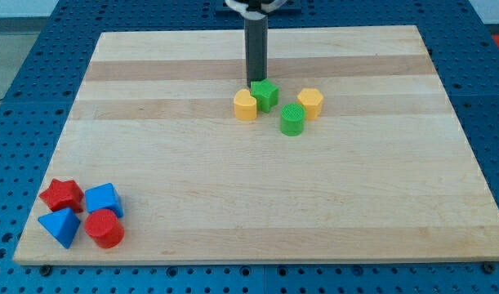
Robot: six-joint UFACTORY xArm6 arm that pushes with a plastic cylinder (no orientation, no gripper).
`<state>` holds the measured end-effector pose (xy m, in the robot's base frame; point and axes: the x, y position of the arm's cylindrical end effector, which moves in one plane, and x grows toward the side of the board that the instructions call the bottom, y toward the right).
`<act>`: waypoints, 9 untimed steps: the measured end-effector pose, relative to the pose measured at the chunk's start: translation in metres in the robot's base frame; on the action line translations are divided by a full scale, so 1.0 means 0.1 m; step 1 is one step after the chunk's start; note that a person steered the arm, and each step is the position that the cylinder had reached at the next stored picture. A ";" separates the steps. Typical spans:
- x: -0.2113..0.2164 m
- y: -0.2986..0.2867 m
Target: Adjust the green circle and hexagon at the right side of the green star
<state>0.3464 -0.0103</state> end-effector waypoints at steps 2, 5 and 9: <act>-0.17 -0.10; -0.11 1.30; 1.57 0.37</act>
<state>0.5033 0.0269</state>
